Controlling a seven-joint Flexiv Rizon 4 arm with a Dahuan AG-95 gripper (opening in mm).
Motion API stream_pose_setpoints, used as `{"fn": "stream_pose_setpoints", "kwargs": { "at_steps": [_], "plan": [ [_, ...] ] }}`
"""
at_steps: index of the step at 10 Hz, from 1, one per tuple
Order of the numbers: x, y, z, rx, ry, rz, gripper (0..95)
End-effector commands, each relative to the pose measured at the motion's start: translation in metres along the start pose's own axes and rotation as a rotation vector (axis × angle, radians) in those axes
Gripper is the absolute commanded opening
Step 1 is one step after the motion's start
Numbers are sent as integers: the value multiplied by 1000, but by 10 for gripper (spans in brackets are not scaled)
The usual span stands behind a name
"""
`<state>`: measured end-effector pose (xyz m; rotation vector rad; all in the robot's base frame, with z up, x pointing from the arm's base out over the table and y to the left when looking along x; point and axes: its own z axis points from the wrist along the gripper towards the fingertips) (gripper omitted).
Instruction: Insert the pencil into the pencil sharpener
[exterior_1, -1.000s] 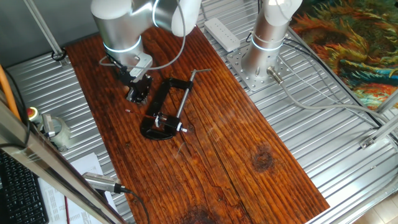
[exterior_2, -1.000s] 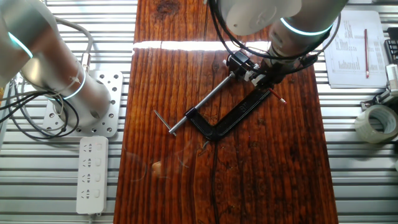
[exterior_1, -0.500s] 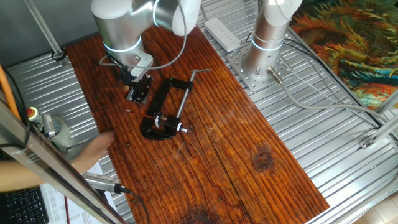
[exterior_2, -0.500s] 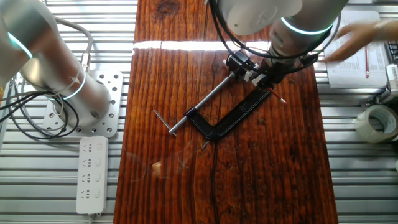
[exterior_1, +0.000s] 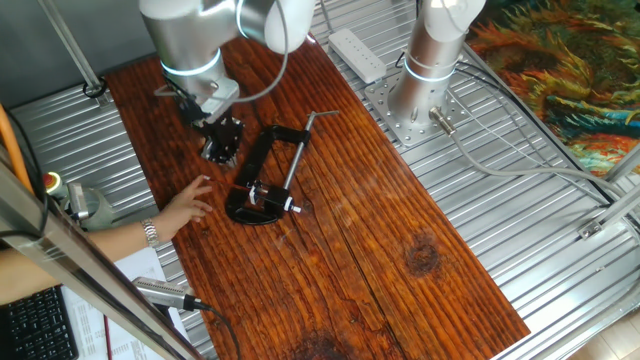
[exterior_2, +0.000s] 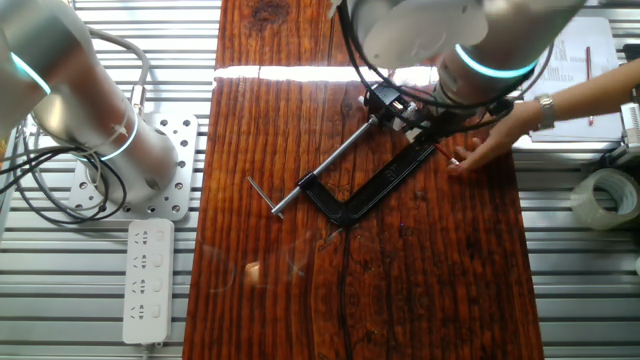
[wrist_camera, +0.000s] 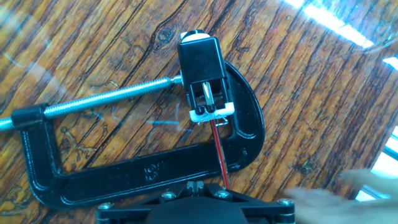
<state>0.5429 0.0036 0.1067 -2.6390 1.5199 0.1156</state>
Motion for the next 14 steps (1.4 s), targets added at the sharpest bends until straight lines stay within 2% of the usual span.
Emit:
{"fn": "stream_pose_setpoints", "kwargs": {
  "at_steps": [1, 14],
  "plan": [
    [-1, -1, -1, 7, -5, 17, 0],
    [-3, -3, -6, 11, -2, 49, 0]
  ]
}}
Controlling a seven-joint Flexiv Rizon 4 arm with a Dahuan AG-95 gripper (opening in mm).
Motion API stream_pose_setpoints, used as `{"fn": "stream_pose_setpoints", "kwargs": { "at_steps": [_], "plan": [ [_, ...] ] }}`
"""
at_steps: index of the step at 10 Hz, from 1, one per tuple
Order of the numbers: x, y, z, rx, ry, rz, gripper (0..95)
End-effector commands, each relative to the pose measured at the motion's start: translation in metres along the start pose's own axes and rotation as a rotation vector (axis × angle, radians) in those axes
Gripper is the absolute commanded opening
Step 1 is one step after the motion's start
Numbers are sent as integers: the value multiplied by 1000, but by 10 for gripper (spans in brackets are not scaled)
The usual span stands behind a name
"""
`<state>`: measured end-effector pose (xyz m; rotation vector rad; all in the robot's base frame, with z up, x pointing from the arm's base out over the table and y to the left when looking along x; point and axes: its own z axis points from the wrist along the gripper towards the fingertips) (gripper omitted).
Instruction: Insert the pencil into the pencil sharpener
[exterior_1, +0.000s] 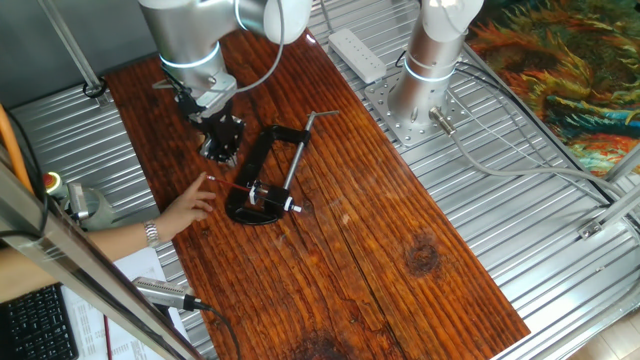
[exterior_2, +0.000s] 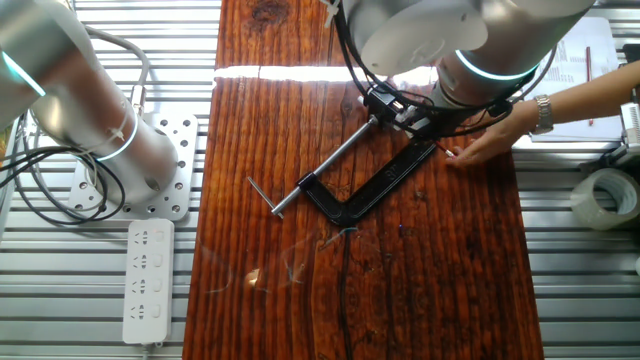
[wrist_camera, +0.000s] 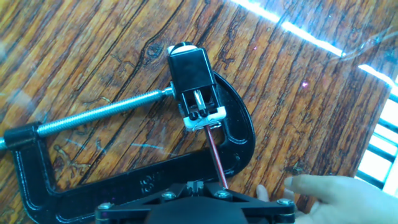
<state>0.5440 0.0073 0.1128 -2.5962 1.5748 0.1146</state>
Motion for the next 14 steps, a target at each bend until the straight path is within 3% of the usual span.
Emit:
{"fn": "stream_pose_setpoints", "kwargs": {
  "at_steps": [1, 5, 9, 11, 14],
  "plan": [
    [0, 0, 0, -1, 1, 5, 0],
    [0, 0, 0, -15, 7, 7, 0],
    [1, 1, 0, -38, -33, 28, 0],
    [6, 4, -4, -52, 2, 119, 0],
    [25, 16, -24, -56, 27, 303, 0]
  ]
}}
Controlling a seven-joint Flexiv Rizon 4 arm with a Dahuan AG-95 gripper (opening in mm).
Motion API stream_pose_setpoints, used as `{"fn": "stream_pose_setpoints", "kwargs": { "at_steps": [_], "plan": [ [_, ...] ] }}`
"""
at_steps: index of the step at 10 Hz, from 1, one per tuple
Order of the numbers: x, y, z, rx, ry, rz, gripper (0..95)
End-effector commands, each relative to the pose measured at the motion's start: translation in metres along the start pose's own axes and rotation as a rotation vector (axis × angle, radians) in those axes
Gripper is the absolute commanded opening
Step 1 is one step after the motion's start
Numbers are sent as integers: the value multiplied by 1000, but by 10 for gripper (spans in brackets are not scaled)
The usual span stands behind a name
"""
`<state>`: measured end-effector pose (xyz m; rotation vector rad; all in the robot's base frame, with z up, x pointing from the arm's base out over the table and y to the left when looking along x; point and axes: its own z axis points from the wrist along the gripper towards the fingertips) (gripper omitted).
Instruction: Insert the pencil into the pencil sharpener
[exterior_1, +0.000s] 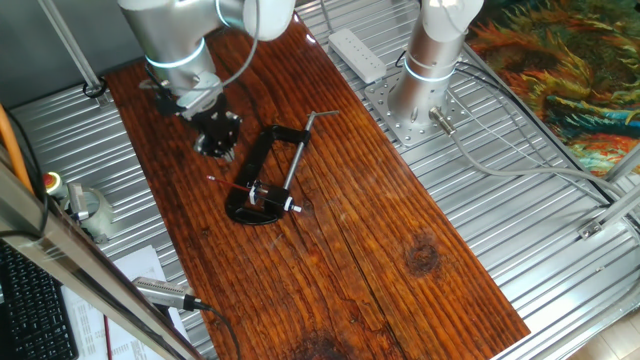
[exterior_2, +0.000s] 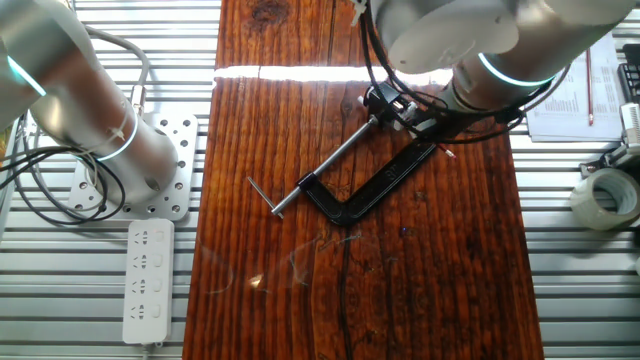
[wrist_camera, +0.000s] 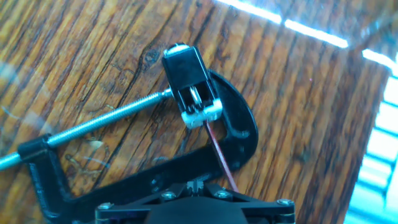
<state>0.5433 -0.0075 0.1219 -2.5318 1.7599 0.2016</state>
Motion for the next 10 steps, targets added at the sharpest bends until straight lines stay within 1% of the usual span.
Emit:
{"fn": "stream_pose_setpoints", "kwargs": {
  "at_steps": [1, 2, 3, 4, 5, 6, 7, 8, 9, 10],
  "plan": [
    [21, 13, -18, 18, 38, 262, 0],
    [33, 26, -29, 29, 39, 493, 0],
    [39, 33, -37, 33, 54, 692, 0],
    [43, 36, -43, 46, 93, 942, 0],
    [44, 37, -44, 96, 83, 1186, 0],
    [45, 36, -46, 158, 57, 1366, 0],
    [45, 34, -49, 176, 41, 1433, 0],
    [45, 29, -52, 174, 41, 1453, 0],
    [45, 29, -52, 174, 42, 1463, 0],
    [45, 29, -52, 183, 62, 1574, 0]
  ]
}}
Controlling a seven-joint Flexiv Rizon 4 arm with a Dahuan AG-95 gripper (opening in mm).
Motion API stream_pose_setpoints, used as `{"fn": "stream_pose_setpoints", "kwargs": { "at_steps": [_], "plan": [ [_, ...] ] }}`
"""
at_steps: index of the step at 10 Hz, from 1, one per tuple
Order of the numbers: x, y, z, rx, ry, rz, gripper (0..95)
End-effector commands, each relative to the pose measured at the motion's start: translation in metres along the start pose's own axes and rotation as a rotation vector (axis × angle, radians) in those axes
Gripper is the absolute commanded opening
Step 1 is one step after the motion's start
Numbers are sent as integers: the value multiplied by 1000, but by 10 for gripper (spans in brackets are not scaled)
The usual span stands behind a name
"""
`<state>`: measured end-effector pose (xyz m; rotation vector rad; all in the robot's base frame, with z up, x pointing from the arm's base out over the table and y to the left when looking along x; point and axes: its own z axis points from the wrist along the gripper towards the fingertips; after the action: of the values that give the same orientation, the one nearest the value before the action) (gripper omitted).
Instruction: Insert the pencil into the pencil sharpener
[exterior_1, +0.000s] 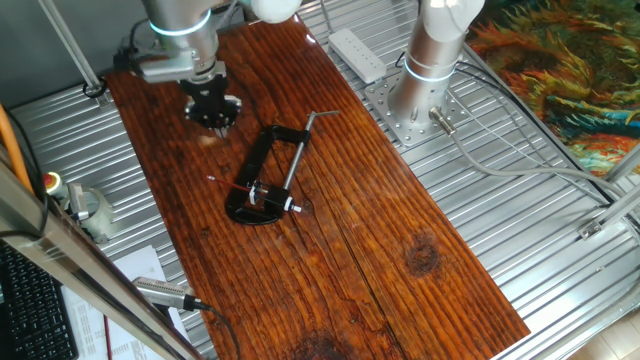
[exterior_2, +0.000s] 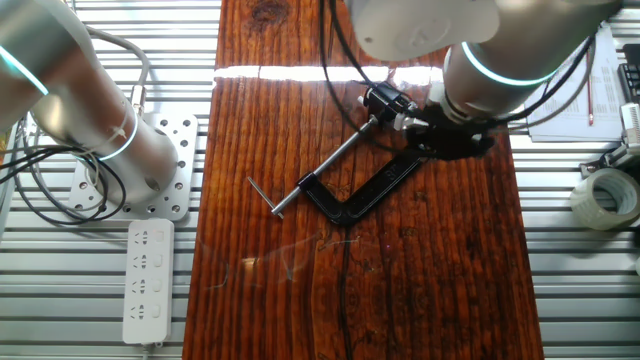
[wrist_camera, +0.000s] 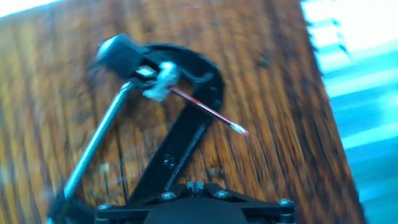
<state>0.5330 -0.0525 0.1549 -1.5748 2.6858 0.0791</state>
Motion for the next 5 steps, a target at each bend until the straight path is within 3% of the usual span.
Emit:
{"fn": "stream_pose_setpoints", "kwargs": {
  "at_steps": [1, 2, 5],
  "plan": [
    [9, -8, -14, 112, 25, 791, 0],
    [9, -8, -14, 146, 48, 869, 0],
    [9, -8, -14, 142, 30, 1039, 0]
  ]
}}
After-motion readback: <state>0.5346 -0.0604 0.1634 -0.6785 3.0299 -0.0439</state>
